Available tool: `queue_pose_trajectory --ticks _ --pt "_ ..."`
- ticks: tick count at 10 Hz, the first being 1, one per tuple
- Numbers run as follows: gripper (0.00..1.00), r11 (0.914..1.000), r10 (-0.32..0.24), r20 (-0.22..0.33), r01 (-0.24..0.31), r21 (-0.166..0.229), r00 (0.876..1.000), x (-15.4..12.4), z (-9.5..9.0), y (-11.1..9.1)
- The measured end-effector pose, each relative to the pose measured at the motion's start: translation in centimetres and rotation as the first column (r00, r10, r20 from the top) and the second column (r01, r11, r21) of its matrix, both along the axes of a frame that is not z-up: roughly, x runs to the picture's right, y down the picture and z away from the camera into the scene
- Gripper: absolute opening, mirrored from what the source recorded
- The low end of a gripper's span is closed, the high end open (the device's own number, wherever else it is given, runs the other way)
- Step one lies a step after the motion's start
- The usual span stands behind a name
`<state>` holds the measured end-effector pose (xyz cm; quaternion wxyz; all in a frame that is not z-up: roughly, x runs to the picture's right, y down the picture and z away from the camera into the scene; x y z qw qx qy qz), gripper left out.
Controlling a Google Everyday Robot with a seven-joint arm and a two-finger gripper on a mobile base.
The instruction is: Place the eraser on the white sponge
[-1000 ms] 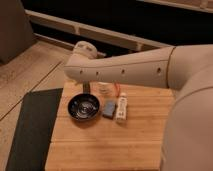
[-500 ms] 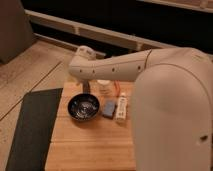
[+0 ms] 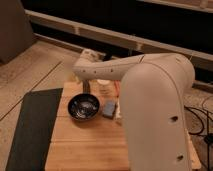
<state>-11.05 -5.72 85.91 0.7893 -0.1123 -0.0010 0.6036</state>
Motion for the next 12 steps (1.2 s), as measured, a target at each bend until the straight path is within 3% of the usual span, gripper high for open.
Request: queue_pose_trajectory --ticks 5,9,12 --pt "0.65 1.0000 -0.004 -0.001 0.004 0.003 1.000 -0.1 0.0 0.0" --pt "0.65 0.9973 -0.005 0.020 0.004 0.074 1.000 -0.4 0.2 -1.5" --pt "0.65 0.9961 -0.015 0.055 0.010 0.088 0.998 -1.3 1.1 -1.3"
